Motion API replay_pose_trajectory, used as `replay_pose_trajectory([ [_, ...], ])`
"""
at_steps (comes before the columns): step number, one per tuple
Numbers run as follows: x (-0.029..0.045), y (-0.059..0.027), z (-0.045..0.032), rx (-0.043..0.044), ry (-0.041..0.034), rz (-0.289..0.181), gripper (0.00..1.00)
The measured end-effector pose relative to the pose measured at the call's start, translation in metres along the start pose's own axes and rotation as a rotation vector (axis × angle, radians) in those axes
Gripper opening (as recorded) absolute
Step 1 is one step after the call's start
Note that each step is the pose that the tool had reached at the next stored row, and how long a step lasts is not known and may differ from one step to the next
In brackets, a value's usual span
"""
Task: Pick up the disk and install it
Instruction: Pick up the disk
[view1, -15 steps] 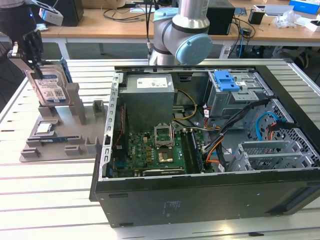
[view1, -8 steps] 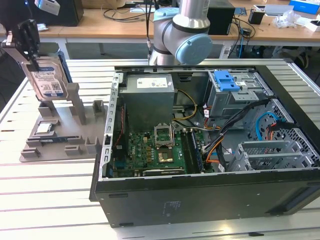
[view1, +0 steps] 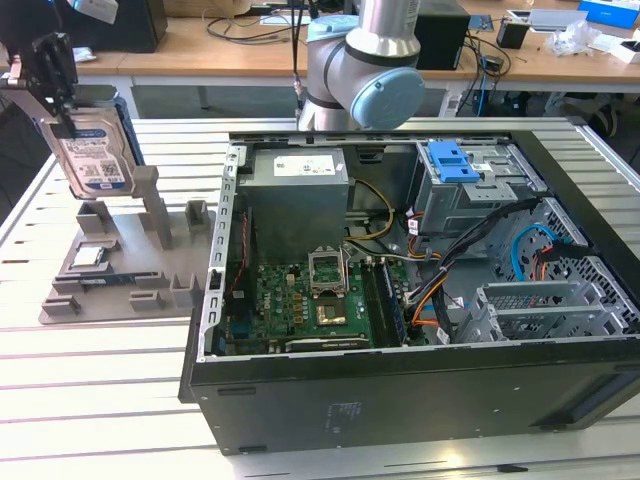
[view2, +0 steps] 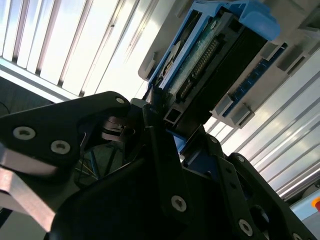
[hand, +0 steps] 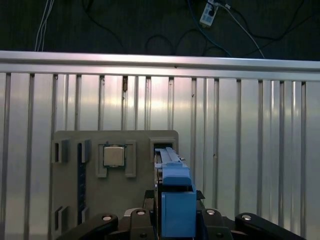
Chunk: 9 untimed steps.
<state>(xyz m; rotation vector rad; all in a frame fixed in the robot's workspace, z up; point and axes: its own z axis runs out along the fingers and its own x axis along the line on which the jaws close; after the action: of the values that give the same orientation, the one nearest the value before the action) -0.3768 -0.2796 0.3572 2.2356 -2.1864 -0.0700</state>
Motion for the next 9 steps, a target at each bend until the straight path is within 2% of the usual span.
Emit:
replay_pose_trajectory([
  [9, -0.0002, 0.0004, -0.0092, -0.0001, 0.0, 0.0, 0.36],
])
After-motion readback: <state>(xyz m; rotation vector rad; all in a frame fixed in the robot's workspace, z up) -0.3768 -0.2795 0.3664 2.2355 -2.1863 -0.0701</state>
